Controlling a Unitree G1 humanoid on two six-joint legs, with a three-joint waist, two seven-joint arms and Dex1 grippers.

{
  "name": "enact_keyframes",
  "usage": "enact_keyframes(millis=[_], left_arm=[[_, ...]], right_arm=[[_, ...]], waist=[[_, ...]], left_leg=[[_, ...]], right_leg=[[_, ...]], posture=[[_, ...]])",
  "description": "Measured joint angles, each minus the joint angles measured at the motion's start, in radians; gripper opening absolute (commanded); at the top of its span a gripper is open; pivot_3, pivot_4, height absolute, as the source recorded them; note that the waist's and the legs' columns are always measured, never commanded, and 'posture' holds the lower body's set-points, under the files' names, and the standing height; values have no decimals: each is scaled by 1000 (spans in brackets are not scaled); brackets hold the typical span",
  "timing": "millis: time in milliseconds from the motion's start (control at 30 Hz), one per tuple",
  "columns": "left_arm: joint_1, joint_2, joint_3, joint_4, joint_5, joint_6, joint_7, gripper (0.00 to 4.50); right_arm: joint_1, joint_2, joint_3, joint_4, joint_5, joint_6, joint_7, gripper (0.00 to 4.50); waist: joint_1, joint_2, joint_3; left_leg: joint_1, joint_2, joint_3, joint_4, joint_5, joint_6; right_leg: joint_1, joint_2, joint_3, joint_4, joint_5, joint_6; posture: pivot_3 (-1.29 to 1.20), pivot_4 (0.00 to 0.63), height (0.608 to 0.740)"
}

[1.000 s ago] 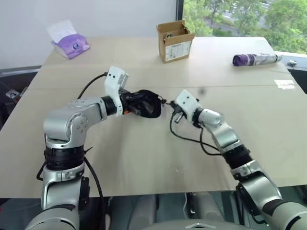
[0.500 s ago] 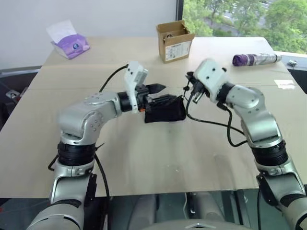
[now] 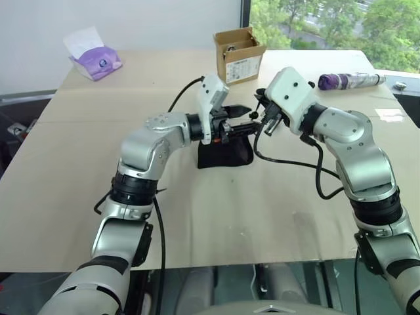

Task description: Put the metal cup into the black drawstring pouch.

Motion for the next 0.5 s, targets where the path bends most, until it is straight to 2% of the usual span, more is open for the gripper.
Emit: enact_keyframes(millis=[67,167,200,500], left_arm=[[-1,-17,-2,21,12,-16,1,1959],[-10,-34,-2,46,21,-27,1,435],[-17,-38,-2,55,26,-32,1,57],[-20,-51,-2,67,55,-61,-6,18]], right_arm=[[0,-1,0,-5,1,6,-1,0],[0,-3,0,-18,1,10,-1,0],[0,-4,1,-22,2,12,-2,0],[0,-18,2,-35,6,35,-2,0]], waist=[[0,0,0],[0,0,0],[0,0,0],[0,0,0]], left_leg=[[0,0,0,0,0,0],[0,0,0,0,0,0],[0,0,0,0,0,0],[0,0,0,0,0,0]], right_leg=[[0,0,0,0,0,0],[0,0,0,0,0,0],[0,0,0,0,0,0],[0,0,0,0,0,0]], posture=[[0,150,740],[0,150,740],[0,150,740],[0,150,740]])
